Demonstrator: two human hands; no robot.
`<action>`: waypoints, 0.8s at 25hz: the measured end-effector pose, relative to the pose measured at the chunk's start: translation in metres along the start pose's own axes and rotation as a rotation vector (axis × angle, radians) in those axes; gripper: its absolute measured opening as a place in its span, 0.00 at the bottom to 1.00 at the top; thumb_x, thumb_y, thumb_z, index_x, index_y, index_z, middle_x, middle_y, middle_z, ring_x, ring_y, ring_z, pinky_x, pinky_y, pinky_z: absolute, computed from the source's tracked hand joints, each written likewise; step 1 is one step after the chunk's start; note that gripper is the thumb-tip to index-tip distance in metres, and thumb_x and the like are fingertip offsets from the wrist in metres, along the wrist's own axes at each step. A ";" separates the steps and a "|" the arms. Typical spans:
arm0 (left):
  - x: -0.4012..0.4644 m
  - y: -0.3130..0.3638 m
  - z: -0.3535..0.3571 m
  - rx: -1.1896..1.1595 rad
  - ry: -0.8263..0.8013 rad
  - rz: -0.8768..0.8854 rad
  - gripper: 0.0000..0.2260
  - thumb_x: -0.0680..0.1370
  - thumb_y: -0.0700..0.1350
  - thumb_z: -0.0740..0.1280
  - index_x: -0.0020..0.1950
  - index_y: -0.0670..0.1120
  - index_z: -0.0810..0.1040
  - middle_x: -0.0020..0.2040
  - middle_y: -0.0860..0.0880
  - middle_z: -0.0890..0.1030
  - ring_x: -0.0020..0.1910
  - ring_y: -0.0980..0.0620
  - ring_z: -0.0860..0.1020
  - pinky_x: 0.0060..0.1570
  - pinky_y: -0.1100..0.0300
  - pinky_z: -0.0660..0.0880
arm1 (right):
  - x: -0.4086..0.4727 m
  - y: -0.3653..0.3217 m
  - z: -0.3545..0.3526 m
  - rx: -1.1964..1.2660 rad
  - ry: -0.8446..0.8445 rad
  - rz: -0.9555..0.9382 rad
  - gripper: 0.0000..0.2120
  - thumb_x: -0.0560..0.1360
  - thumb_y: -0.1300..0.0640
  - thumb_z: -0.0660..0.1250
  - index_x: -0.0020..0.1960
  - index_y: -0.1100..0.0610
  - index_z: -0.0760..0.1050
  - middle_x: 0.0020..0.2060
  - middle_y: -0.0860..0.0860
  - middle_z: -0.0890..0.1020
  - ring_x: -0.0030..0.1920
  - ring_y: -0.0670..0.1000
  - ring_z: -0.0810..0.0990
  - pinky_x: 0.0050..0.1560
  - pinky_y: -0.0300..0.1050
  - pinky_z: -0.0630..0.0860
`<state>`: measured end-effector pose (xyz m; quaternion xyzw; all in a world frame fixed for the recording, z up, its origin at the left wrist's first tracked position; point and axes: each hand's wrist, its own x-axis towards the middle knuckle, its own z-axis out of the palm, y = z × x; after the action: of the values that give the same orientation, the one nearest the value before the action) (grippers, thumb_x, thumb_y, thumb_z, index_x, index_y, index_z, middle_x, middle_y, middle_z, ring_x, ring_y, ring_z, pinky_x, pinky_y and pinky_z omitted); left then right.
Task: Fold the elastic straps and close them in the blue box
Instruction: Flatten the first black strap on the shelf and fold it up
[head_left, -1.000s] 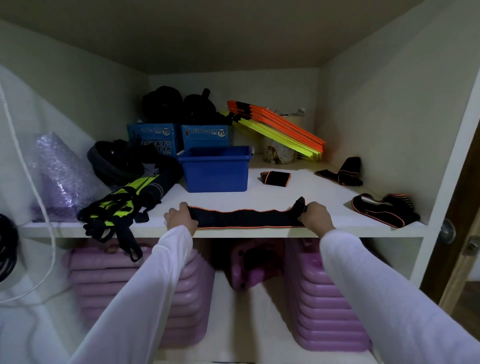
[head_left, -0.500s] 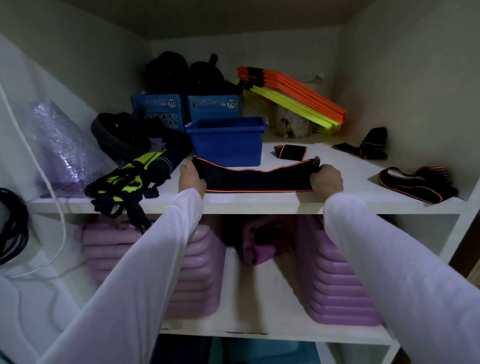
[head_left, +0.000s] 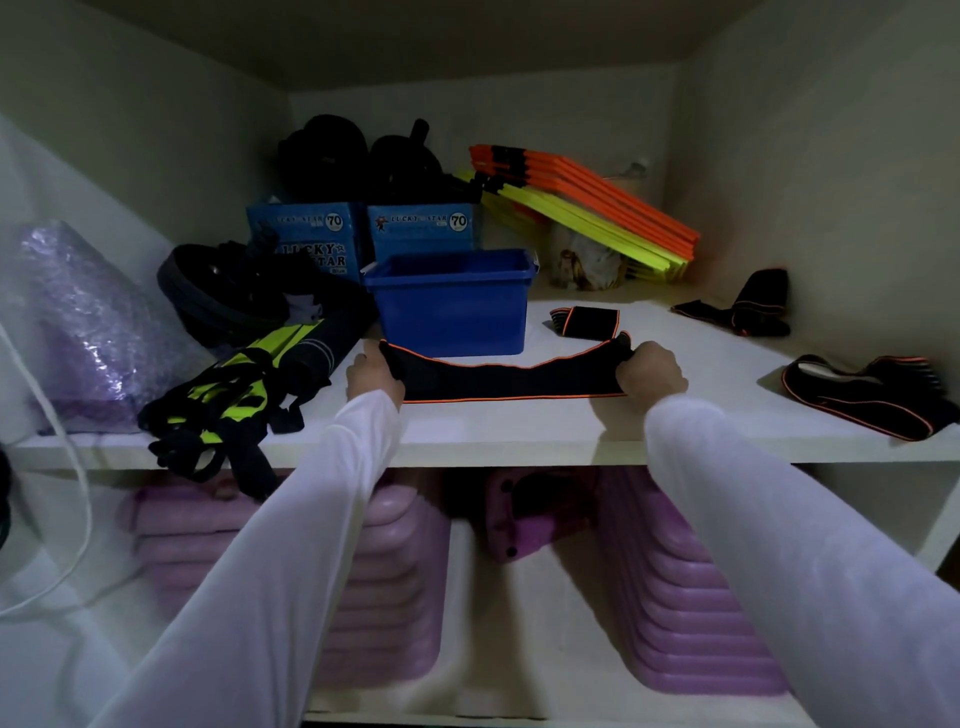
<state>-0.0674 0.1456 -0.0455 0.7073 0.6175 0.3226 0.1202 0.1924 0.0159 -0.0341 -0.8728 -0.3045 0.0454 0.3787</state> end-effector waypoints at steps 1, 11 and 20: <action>0.005 0.000 0.003 0.030 -0.014 -0.008 0.27 0.75 0.34 0.64 0.73 0.39 0.60 0.69 0.37 0.70 0.69 0.38 0.67 0.66 0.51 0.66 | 0.002 0.000 0.002 -0.019 0.003 -0.008 0.19 0.81 0.51 0.53 0.56 0.64 0.75 0.57 0.61 0.78 0.59 0.61 0.76 0.62 0.50 0.68; 0.026 -0.001 0.011 0.180 -0.115 -0.074 0.20 0.77 0.40 0.63 0.68 0.41 0.66 0.65 0.40 0.74 0.68 0.40 0.68 0.67 0.53 0.62 | 0.016 0.002 0.011 -0.109 -0.039 -0.043 0.20 0.80 0.46 0.55 0.55 0.62 0.74 0.57 0.60 0.78 0.59 0.62 0.75 0.62 0.51 0.66; 0.016 -0.002 0.008 0.257 -0.164 -0.049 0.19 0.80 0.45 0.59 0.70 0.41 0.68 0.68 0.38 0.69 0.70 0.40 0.63 0.66 0.53 0.64 | 0.021 0.003 0.017 -0.181 -0.014 -0.049 0.15 0.79 0.55 0.56 0.59 0.61 0.74 0.58 0.59 0.78 0.61 0.60 0.74 0.63 0.50 0.65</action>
<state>-0.0637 0.1629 -0.0479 0.7254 0.6589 0.1789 0.0869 0.2062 0.0370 -0.0448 -0.8955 -0.3312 0.0143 0.2970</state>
